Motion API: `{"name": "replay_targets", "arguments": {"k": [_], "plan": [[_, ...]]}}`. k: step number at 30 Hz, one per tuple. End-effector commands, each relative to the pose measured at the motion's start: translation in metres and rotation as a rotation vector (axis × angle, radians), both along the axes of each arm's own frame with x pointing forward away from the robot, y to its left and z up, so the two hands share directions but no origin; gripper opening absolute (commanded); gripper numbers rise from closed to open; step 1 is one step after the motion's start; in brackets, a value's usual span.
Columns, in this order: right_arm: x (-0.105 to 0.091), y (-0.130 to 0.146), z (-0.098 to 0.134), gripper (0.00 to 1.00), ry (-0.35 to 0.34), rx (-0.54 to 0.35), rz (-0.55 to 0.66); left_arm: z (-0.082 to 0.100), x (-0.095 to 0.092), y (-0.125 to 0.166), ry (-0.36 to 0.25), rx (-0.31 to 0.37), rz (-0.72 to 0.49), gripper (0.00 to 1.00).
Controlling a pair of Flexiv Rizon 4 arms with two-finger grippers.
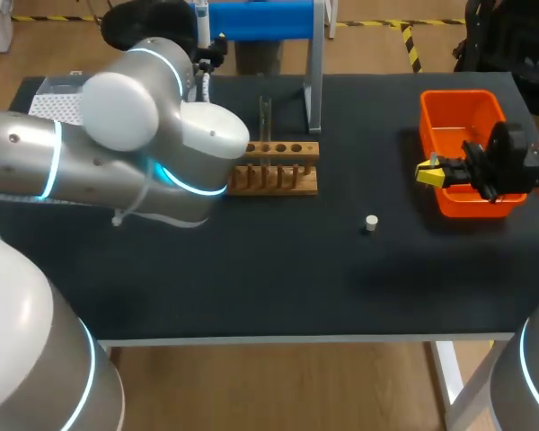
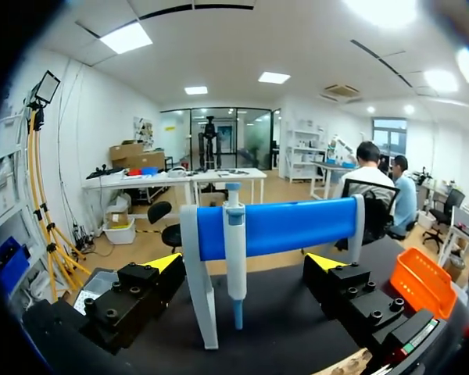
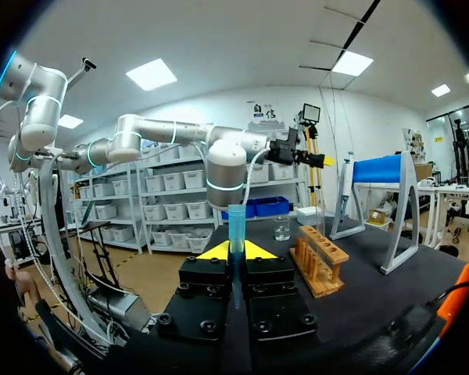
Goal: Invert the test tube, pick up the pipette, mount the tip to pipette, aspirate from beaker and dispense into the tube, eject the tip, return the pipette, and cap with the stopper.
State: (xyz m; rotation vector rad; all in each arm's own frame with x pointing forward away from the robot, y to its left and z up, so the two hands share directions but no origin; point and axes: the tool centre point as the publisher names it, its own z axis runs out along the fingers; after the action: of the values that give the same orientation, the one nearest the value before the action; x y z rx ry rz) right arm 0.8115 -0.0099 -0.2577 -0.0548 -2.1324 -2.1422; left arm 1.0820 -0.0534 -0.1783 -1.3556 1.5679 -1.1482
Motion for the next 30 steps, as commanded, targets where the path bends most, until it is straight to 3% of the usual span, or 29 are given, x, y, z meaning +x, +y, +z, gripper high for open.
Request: {"name": "replay_targets", "arguments": {"k": [1, 22, 24, 28, 30], "plan": [[-0.001, -0.001, 0.001, 0.00, -0.001, -0.003, -0.002, -0.007, 0.007, -0.007, -0.017, 0.007, 0.051, 1.00], [-0.001, -0.001, 0.001, 0.00, -0.001, -0.003, -0.002, -0.014, 0.030, -0.007, -0.037, -0.026, 0.071, 1.00], [-0.001, -0.001, 0.001, 0.00, -0.001, -0.003, -0.002, -0.014, 0.033, -0.007, -0.038, -0.027, 0.069, 0.87], [-0.001, -0.001, 0.001, 0.00, -0.001, -0.003, -0.002, -0.016, 0.038, -0.007, -0.036, -0.030, 0.064, 0.82], [-0.001, -0.001, 0.001, 0.00, -0.001, -0.003, -0.002, -0.017, 0.041, -0.007, -0.034, -0.028, 0.062, 0.75]]}}
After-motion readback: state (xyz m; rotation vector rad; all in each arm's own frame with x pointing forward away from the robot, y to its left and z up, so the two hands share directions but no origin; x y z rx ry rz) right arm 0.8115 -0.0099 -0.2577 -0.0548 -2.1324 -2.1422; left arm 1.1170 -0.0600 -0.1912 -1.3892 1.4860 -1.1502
